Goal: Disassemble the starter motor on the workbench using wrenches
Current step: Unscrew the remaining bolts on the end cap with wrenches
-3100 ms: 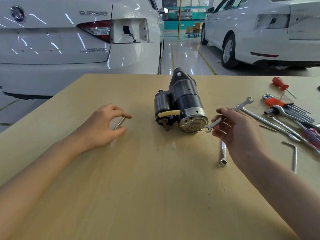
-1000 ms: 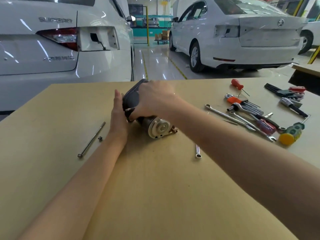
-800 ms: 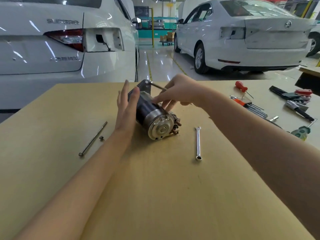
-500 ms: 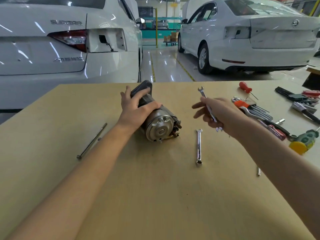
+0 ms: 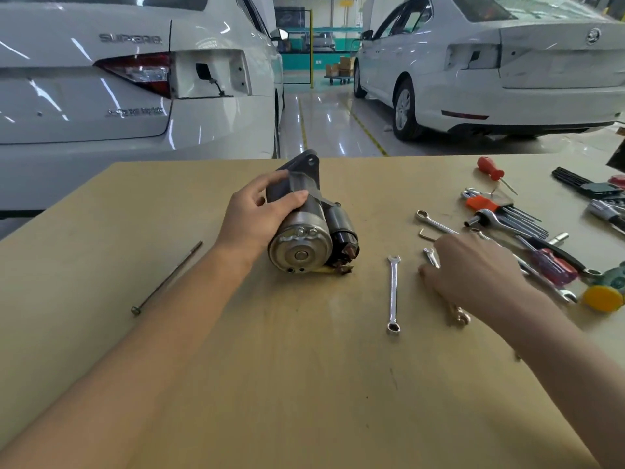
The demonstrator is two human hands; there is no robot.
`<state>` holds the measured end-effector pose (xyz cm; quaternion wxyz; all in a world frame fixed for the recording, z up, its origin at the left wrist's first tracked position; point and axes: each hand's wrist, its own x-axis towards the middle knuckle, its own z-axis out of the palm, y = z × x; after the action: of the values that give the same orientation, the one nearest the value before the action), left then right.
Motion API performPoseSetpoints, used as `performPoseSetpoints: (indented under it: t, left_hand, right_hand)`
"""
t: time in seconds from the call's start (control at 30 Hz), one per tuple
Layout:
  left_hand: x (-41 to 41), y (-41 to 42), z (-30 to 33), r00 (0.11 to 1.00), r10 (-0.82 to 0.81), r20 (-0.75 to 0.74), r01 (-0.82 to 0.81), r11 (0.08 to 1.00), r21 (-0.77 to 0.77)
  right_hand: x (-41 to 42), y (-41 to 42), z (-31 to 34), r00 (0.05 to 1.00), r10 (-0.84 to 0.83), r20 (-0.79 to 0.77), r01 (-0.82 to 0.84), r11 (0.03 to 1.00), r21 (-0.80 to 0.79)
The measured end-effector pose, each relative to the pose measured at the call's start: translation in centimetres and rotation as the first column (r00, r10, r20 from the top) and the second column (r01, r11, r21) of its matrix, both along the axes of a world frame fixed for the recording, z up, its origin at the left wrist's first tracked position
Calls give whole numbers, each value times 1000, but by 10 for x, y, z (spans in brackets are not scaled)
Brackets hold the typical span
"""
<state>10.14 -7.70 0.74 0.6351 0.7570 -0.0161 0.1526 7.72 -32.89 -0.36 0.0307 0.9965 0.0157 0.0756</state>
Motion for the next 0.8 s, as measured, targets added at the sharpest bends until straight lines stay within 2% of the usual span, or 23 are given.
performPoseSetpoints:
  t: [0.07, 0.17, 0.23, 0.33, 0.4, 0.47, 0.57, 0.63, 0.7, 0.73, 0.77, 0.8]
  left_hand:
    - [-6, 4, -3, 997, 53, -49, -54, 998, -18]
    - [-15, 8, -9, 972, -22, -235, -26, 980, -200]
    - [-20, 11, -13, 963, -60, -262, -7, 969, -248]
    - [-26, 9, -18, 967, -103, -231, 29, 952, -304]
    - [-28, 7, -20, 984, -69, -162, 28, 970, -243]
    - [-30, 6, -23, 999, -48, -23, 44, 988, -147]
    - [-38, 4, -25, 984, -120, 129, 121, 993, -4]
    - [-41, 3, -27, 971, -178, 157, 164, 981, 100]
    - [-44, 1, -29, 966, -204, 160, 181, 973, 145]
    - [-45, 0, -29, 964, -200, 175, 174, 973, 154]
    - [-45, 0, -28, 961, -196, 194, 168, 974, 154]
    - [-44, 0, -27, 959, -193, 209, 164, 976, 145]
  right_hand:
    - [-1, 3, 4, 987, 158, 2, -158, 986, 50]
    - [-9, 15, 12, 877, 448, -177, -438, 894, 93]
    - [-15, 23, 14, 839, 497, -220, -508, 861, 7]
    - [-21, 31, 17, 833, 510, -213, -540, 833, -119]
    - [-25, 39, 22, 829, 502, -247, -545, 823, -159]
    - [-27, 45, 25, 817, 493, -299, -554, 816, -167]
    - [-29, 52, 24, 787, 523, -327, -597, 779, -192]
    - [-29, 56, 24, 765, 553, -330, -631, 748, -208]
    - [-29, 56, 29, 728, 606, -322, -668, 732, -132]
    - [-29, 54, 32, 700, 651, -293, -688, 725, -33]
    - [-30, 52, 36, 672, 706, -223, -701, 704, 118]
    - [-30, 50, 40, 645, 757, -106, -697, 640, 325]
